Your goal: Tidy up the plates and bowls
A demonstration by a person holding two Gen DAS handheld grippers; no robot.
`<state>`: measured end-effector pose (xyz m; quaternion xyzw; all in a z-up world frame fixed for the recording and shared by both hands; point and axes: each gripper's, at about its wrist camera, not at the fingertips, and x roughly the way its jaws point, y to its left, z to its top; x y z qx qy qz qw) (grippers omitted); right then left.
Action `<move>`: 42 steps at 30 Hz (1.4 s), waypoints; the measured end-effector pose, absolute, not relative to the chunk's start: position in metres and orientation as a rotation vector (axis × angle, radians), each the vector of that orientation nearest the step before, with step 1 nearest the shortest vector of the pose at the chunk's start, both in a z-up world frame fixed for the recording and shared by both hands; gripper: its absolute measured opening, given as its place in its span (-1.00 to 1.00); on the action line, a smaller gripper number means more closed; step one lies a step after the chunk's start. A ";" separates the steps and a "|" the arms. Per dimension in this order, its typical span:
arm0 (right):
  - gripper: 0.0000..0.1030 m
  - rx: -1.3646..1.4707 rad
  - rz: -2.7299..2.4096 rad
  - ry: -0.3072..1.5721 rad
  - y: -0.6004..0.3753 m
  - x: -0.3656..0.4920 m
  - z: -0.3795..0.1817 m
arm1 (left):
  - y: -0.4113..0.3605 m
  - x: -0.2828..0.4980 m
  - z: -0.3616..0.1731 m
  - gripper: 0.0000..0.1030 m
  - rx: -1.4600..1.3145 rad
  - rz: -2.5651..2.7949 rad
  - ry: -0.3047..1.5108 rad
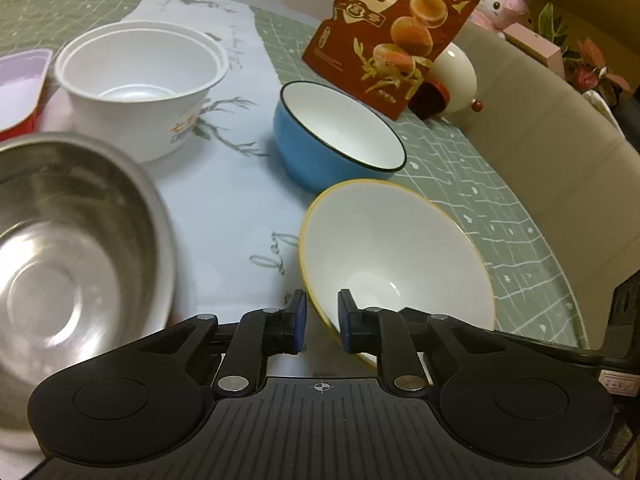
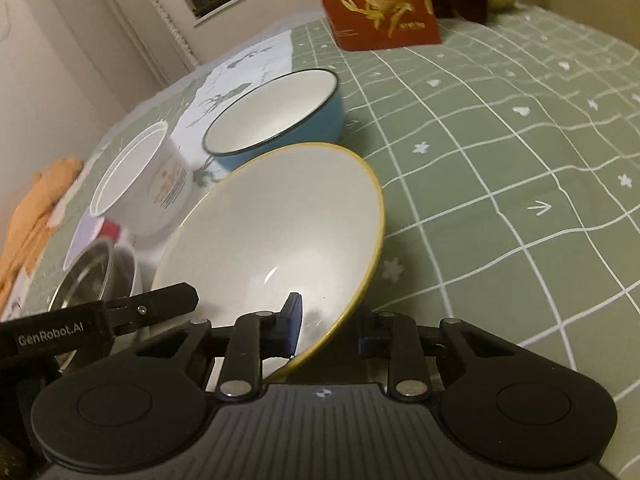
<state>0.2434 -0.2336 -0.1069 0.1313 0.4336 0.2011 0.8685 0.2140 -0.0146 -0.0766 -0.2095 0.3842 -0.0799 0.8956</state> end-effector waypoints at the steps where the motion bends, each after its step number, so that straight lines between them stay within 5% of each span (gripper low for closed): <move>1: -0.49 0.269 0.422 0.908 -0.231 0.239 -0.105 | -0.013 0.211 -0.075 -0.65 -0.432 -0.163 0.795; 30: -0.40 0.226 0.520 0.906 -0.221 0.213 -0.097 | -0.005 0.188 -0.064 -0.62 -0.419 -0.108 0.849; 39: -0.09 0.037 0.356 0.733 -0.254 0.233 -0.043 | 0.027 0.220 -0.006 -0.62 -0.383 -0.079 0.749; 42: 0.34 0.015 0.303 0.701 -0.259 0.259 -0.026 | 0.031 0.259 -0.002 -0.62 -0.352 -0.111 0.800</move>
